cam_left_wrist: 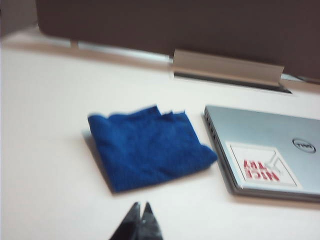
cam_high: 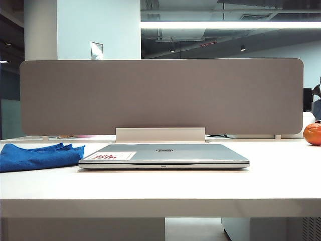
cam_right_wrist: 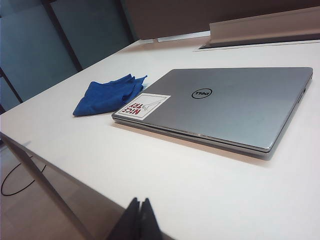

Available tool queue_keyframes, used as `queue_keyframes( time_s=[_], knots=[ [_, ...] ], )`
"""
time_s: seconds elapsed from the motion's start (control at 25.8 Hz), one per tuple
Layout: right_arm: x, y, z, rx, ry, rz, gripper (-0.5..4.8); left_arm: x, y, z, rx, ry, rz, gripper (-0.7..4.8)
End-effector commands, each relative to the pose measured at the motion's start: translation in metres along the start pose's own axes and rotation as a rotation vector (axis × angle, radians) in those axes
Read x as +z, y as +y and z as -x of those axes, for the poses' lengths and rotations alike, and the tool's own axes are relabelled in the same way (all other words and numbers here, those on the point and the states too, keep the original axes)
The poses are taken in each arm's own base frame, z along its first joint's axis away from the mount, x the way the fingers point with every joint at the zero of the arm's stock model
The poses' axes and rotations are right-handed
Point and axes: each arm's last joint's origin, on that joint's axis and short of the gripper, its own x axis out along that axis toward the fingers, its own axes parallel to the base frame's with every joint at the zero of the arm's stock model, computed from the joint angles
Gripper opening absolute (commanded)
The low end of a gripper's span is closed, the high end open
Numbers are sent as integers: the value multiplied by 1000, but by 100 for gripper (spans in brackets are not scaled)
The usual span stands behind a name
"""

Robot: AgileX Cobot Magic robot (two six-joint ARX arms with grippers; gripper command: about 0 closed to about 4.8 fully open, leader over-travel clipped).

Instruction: Pick up the blue rag and put it over the laptop.

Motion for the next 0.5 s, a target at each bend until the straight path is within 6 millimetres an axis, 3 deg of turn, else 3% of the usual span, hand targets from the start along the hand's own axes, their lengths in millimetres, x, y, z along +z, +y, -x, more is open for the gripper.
queue_keyframes(
  time_s=[0.04,0.27,0.5],
  knots=[
    [0,0,0,8,-9,6,-5,10,-2,3,1,-2,20,-6],
    [0,0,0,7,-9,6,-5,50,-6,8,74,-55,17,-6],
    [0,0,0,7,-8,6,-5,83,-9,-13,94,56,23,-6]
  ],
)
